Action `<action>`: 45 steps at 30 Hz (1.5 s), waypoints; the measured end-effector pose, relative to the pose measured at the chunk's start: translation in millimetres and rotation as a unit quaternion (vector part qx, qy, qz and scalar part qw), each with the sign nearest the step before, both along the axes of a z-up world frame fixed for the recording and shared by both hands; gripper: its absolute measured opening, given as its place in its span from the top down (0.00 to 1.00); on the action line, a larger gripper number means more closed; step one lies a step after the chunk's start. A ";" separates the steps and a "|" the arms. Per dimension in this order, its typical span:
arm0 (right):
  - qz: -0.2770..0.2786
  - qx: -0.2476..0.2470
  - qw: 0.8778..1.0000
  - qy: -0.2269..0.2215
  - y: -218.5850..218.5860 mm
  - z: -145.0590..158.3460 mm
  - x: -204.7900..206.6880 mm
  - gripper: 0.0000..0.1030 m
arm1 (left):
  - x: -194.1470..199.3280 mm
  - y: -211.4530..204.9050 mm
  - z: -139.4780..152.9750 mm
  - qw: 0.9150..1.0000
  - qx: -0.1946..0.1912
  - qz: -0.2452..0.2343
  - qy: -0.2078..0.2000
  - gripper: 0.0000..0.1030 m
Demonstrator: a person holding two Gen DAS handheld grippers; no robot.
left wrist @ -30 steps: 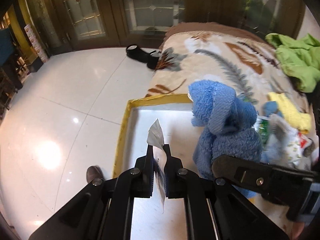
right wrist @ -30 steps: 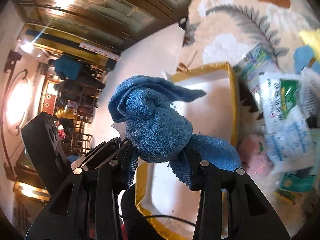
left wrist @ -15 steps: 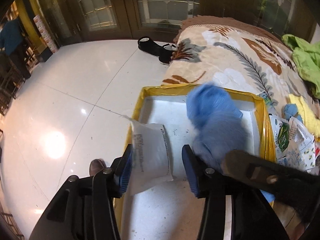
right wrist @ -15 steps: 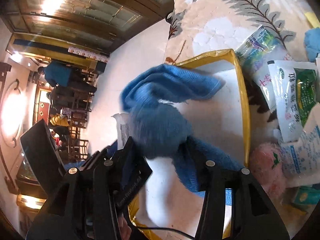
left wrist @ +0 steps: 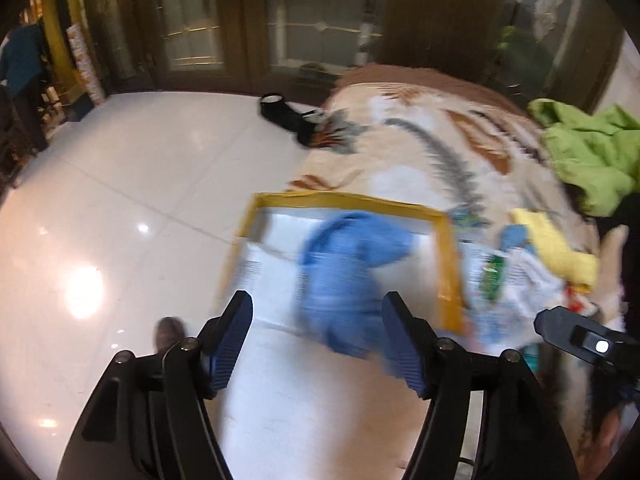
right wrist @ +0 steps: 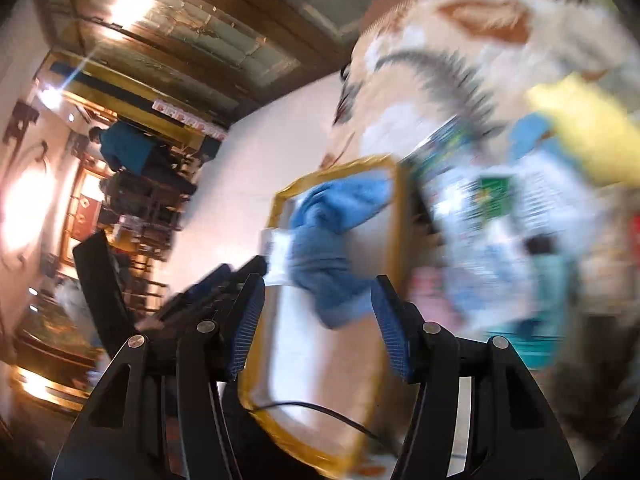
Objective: Organize soft objects
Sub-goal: 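Grasp the white tube box with the right gripper while the left grasps a desiccant packet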
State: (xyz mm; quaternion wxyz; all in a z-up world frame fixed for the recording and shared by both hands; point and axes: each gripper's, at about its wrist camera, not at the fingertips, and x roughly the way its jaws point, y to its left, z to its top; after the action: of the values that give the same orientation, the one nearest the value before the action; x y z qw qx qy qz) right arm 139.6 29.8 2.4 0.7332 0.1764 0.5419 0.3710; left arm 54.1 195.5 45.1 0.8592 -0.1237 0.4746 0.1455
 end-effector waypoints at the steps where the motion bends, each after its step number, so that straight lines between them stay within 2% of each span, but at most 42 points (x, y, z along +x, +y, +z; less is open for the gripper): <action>1: -0.005 -0.010 1.000 -0.011 -14.0 3.1 -1.5 0.46 | 0.1 -9.9 1.8 1.000 -0.008 -0.010 -0.002 0.34; 4: -0.027 -0.021 0.999 -0.019 -56.6 3.0 -5.2 0.46 | 2.1 -36.0 3.1 0.998 -0.036 -0.041 -0.005 0.34; 7: -0.048 -0.030 0.998 -0.013 -92.7 -4.7 -8.0 0.46 | 5.0 -63.2 1.9 0.997 -0.045 -0.070 -0.002 0.34; 12: -0.086 -0.026 0.996 0.003 -139.4 -15.7 -11.6 0.46 | 14.9 -109.0 -5.6 0.990 -0.037 -0.138 0.001 0.34; 16: -0.101 -0.038 0.994 -0.008 -156.7 -22.4 -15.9 0.46 | 17.0 -131.4 -10.9 0.981 -0.024 -0.190 -0.005 0.34; 21: -0.100 -0.072 0.991 -0.049 -155.6 -19.2 -14.3 0.46 | 22.1 -147.9 -24.0 0.967 0.007 -0.254 -0.009 0.34; 26: -0.088 -0.089 0.990 -0.061 -147.4 -20.2 -7.1 0.46 | 31.9 -152.4 -34.8 0.950 0.002 -0.313 0.002 0.34; 31: -0.080 -0.102 0.989 -0.068 -137.3 -22.9 5.9 0.46 | 41.5 -151.2 -45.7 0.940 0.018 -0.339 0.023 0.34; 36: -0.065 -0.123 0.987 -0.081 -120.2 -21.4 16.4 0.46 | 51.8 -147.4 -53.0 0.934 0.013 -0.355 0.034 0.34; 41: -0.043 -0.176 0.978 -0.104 -100.0 -23.4 28.2 0.46 | 57.2 -147.7 -57.1 0.926 0.017 -0.376 0.042 0.34; 45: -0.025 -0.201 0.975 -0.093 -90.2 -34.3 41.1 0.46 | 58.0 -145.3 -57.2 0.917 0.007 -0.397 0.042 0.34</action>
State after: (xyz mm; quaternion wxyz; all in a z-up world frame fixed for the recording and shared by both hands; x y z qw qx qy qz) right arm 180.7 -60.4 -31.9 0.8098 0.0036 0.5301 0.2513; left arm 112.0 50.3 -12.1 0.8267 0.0867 0.5191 -0.1990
